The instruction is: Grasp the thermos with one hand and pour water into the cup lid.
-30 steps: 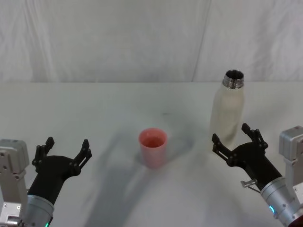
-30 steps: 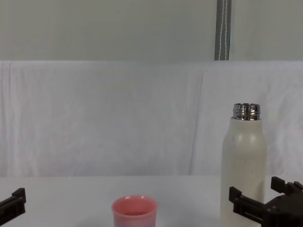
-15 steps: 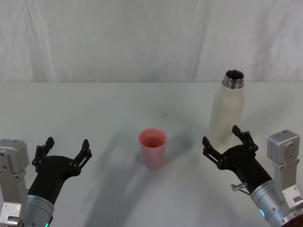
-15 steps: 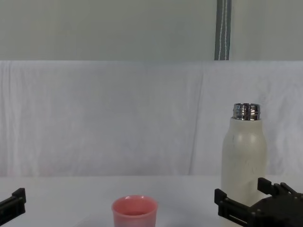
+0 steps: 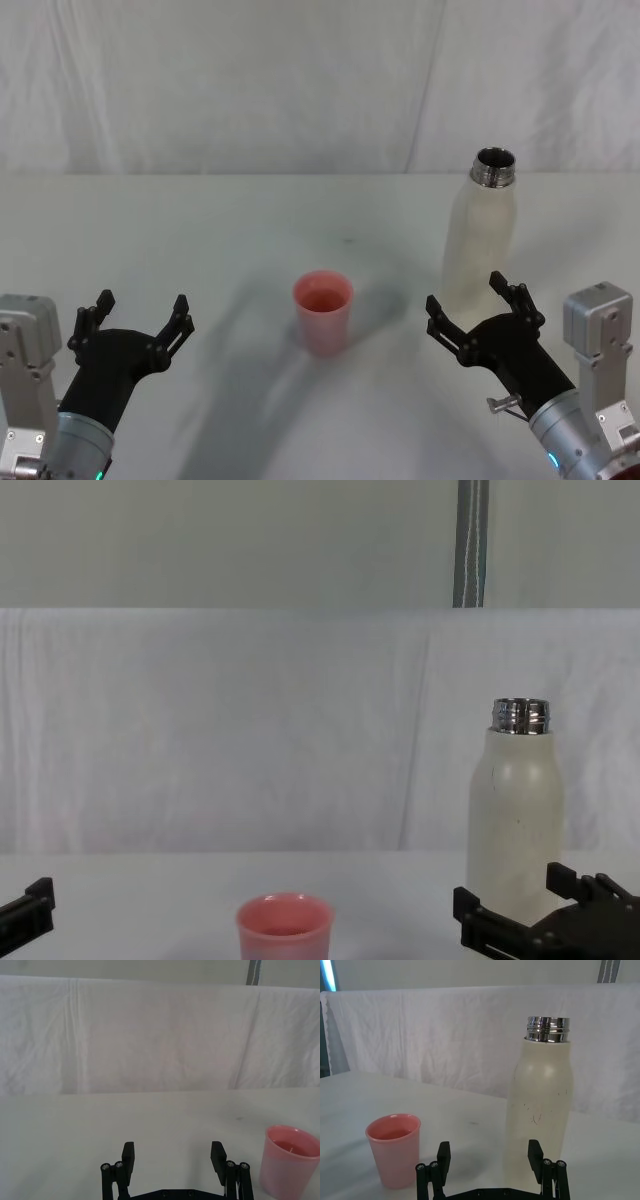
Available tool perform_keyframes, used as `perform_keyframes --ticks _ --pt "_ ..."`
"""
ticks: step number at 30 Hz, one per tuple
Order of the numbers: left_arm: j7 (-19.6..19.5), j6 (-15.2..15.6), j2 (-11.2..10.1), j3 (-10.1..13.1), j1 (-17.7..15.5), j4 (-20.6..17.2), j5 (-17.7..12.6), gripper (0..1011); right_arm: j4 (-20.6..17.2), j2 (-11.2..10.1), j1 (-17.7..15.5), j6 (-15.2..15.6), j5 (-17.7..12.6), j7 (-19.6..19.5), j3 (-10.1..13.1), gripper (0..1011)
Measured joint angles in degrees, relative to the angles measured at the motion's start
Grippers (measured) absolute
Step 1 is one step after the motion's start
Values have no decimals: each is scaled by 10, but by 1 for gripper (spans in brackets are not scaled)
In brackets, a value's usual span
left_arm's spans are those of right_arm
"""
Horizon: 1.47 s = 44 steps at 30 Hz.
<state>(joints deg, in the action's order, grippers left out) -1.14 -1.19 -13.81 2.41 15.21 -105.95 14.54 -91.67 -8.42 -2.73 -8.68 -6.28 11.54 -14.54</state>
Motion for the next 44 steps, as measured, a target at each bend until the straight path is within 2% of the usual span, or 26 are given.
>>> perform_keyframes --ticks 44 --pt "0 0 0 0 0 0 0 1001 -5 0 -6 0 2 -2 1 1000"
